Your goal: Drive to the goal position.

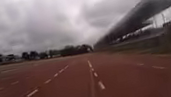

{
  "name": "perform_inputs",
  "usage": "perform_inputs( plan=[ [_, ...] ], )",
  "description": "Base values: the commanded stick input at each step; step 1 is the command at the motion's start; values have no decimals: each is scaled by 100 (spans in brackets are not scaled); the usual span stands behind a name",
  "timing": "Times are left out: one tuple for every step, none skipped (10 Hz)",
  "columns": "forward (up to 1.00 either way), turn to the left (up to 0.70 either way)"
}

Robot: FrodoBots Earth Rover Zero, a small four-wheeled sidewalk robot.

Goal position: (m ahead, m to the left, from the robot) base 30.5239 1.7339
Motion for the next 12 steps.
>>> perform_inputs(
  plan=[
    [70,0],
    [70,0],
    [70,0],
    [70,0],
    [70,0],
    [70,0],
    [70,0],
    [70,0],
    [70,0],
    [70,0],
    [70,0],
    [70,0]
  ],
)
